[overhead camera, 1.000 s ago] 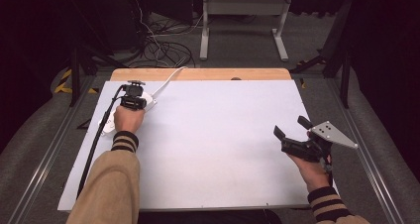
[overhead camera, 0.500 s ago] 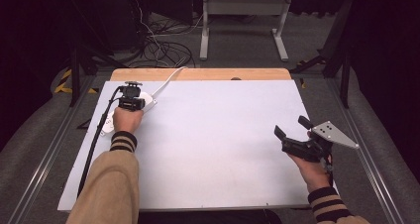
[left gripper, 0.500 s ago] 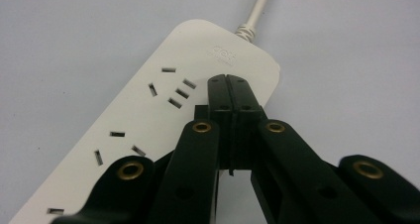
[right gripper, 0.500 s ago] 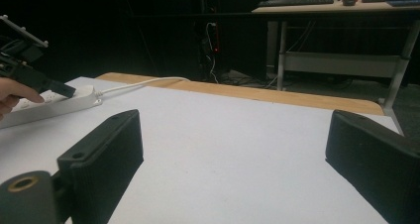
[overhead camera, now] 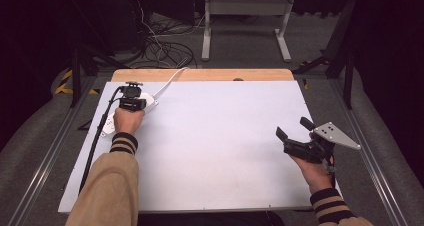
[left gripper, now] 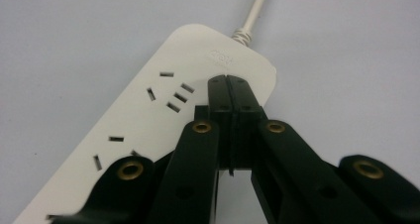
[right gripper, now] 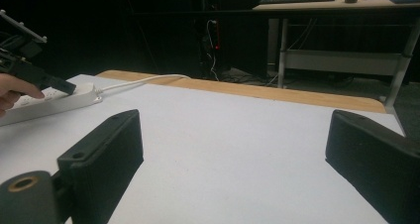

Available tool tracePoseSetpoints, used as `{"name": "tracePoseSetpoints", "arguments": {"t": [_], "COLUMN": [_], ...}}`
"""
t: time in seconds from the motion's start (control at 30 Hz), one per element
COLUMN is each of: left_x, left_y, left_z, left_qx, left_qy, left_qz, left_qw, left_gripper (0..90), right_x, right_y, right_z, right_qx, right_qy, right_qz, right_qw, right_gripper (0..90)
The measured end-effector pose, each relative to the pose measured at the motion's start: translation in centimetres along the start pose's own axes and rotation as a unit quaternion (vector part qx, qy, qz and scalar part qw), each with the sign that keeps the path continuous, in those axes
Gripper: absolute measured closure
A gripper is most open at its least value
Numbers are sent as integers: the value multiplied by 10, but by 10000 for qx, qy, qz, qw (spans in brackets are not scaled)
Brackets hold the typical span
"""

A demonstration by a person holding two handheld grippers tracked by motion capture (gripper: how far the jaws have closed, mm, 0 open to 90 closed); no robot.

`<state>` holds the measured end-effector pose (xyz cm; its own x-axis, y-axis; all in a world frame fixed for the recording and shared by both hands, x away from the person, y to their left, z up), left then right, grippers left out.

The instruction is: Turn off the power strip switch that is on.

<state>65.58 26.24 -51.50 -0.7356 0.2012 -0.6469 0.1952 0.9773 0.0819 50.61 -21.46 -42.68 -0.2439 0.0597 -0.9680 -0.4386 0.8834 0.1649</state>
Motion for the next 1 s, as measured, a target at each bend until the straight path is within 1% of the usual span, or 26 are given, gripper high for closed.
{"name": "tracePoseSetpoints", "arguments": {"t": [0.2, 0.3, 0.33, 0.37, 0.4, 0.47, 0.53, 0.57, 0.6, 0.63, 0.67, 0.7, 0.73, 0.77, 0.8, 0.83, 0.87, 0.9, 0.97, 1.0], "left_x": [1, 1, 1, 1, 3, 2, -2, -6, -11, -11, -22, -26, -28, -28, -27, -24, -24, -14, -2, 5], "left_y": [2, 2, 3, 3, 5, 9, 13, 16, 17, 17, 18, 17, 14, 12, 10, 10, 10, 10, 9, 8], "left_z": [-1, -1, -1, -1, -1, -4, -12, -19, -29, -29, -55, -71, -87, -103, -120, -136, -136, -168, -199, -214], "left_qx": [-56, -66, -130, -130, -100, -114, -154, -217, -236, -236, -266, -302, -320, -387, -403, -468, -468, -661, -824, -862], "left_qy": [-3, -7, -49, -49, -182, -442, -731, -904, -1120, -1120, -1643, -1911, -2168, -2432, -2675, -2875, -2875, -3201, -3566, -3718], "left_qz": [80, 72, 11, 11, -161, -334, -389, -388, -399, -399, -324, -211, -97, -18, -6, -41, -41, -159, -100, -86], "left_qw": [10000, 10000, 9999, 9999, 9997, 9984, 9964, 9949, 9926, 9926, 9855, 9809, 9756, 9692, 9627, 9566, 9566, 9449, 9305, 9242], "left_gripper": [900, 900, 900, 900, 900, 900, 900, 900, 900, 900, 900, 900, 900, 900, 900, 900, 900, 900, 900, 900], "right_x": [0, 0, 0, 0, 0, 0, 0, 0, 0, -1, -1, -1, -1, -2, -3, -3, -4, -4, -2, -2], "right_y": [-1, 0, 0, 0, 0, 0, -1, -1, -2, -2, -2, -2, -1, -1, 0, 0, 0, 0, 0, 0], "right_z": [0, 0, 0, 0, 0, 0, 0, 0, 0, 0, 0, 0, 0, 0, -1, -1, -2, -2, -2, -3], "right_qx": [8, -1, 1, 6, 6, 9, 5, 10, 23, 21, 15, 19, 14, 5, 6, 11, 21, 24, 36, 35], "right_qy": [-2, -6, -3, 2, 4, -5, -9, -6, -1, -7, -24, -20, -25, -32, -53, -61, -70, -72, -51, -47], "right_qz": [26, 31, 17, 17, 26, 12, 25, 37, 31, 39, 51, 44, 38, 25, 19, 24, 26, 33, 28, 14], "right_qw": [10000, 10000, 10000, 10000, 10000, 10000, 10000, 10000, 10000, 10000, 10000, 10000, 10000, 10000, 10000, 10000, 10000, 10000, 10000, 10000], "right_gripper": [82, 82, 82, 82, 82, 82, 82, 82, 82, 82, 82, 81, 81, 82, 82, 82, 82, 82, 82, 82]}}
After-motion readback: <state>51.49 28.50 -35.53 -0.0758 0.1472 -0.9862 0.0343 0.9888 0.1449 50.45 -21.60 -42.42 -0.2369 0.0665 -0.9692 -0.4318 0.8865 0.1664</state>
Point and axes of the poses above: each handheld gripper's, and its own axes: z roughly forward along the jaws, x roughly out of its underside, y roughly to its left, the point moved 9 cm from there along z, roughly forward along the jaws, and after that the axes turned 6 degrees about z, right-handed, at the moved point
